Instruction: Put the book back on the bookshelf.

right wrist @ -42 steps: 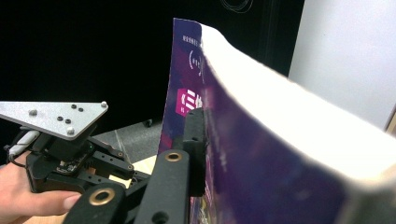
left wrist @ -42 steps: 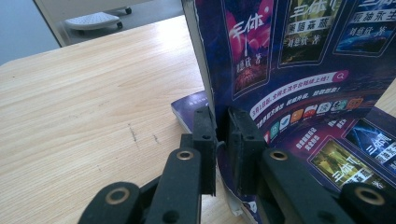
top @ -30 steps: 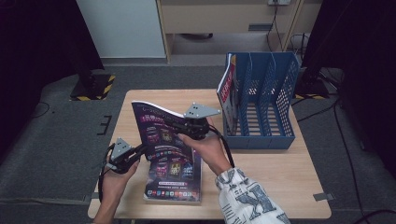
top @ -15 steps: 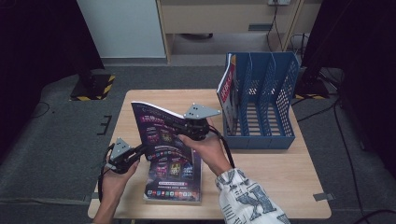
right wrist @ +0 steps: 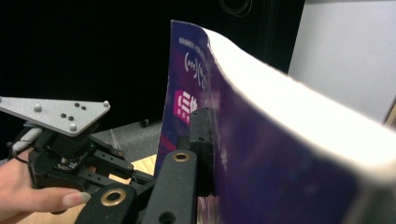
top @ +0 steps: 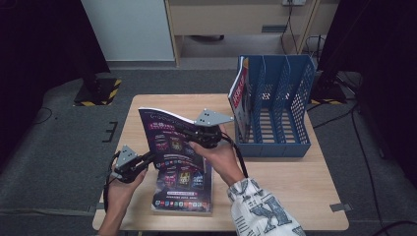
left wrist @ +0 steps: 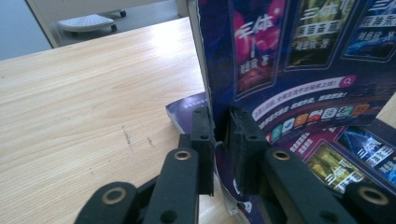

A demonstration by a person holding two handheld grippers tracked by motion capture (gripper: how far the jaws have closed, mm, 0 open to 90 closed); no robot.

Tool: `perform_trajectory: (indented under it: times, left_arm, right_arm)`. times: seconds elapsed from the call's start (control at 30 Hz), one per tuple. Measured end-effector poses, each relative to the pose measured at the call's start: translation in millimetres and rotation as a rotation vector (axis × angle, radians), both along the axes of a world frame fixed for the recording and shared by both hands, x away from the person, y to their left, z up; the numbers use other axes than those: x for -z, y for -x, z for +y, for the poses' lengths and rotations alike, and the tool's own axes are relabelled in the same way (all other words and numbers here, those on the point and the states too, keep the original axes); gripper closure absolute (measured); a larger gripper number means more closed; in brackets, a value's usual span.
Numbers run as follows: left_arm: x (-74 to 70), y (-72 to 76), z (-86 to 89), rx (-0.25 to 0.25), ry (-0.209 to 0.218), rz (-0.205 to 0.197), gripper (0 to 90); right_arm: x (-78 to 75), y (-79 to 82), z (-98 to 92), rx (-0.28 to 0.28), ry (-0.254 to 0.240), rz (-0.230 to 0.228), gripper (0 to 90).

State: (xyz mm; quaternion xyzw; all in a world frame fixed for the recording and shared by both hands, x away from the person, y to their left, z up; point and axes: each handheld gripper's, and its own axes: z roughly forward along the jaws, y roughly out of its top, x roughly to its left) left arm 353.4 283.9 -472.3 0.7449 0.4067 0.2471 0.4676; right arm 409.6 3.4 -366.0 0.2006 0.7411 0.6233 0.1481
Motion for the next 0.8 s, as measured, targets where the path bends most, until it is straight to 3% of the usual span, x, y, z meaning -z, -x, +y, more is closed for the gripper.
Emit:
perform_trajectory:
  times: [0.33, 0.53, 0.8]
  left_arm:
    - [2.3, -1.4, 1.9, 0.0, 0.019, 0.001, 72.0]
    - [4.7, -2.9, 8.8, -0.045, 0.012, 0.001, 58.3]
    - [15.2, -9.8, 16.7, -0.117, -0.025, 0.066, 32.3]
  right_arm:
    - [-6.8, 8.8, -2.2, -0.02, 0.005, -0.024, 82.7]
    - [-13.2, 9.2, -7.9, 0.004, 0.006, -0.038, 82.7]
    - [-16.7, 7.0, -21.0, 0.037, -0.005, -0.037, 82.7]
